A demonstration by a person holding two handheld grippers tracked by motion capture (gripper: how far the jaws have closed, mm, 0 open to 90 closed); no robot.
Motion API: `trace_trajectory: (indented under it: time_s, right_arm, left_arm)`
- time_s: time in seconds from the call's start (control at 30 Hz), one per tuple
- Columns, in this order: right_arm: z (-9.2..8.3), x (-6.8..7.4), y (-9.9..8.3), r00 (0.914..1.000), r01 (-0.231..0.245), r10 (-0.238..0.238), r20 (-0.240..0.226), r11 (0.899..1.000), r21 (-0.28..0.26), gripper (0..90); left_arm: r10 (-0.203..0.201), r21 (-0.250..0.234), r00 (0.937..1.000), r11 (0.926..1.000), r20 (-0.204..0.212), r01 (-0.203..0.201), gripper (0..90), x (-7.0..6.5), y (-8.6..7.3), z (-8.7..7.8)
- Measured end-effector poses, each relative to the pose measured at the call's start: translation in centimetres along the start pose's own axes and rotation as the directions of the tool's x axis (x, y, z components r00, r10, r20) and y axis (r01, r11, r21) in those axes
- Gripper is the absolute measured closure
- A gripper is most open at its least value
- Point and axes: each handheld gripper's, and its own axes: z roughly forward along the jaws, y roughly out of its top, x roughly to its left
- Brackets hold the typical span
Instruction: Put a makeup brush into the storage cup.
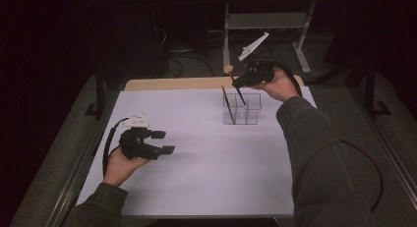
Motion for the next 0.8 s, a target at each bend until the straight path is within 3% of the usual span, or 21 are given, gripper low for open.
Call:
trace_trajectory:
  time_s: [0.8]
  right_arm:
    - [1.5, -0.6, -1.1, 0.9993, -0.035, 0.035, 0.012, 0.999, 0.008, 82.6]
  left_arm:
    - [-0.016, -0.014, 0.9998, 0.9998, -0.011, 0.016, 27.2, 0.1, -1.1, -0.5]
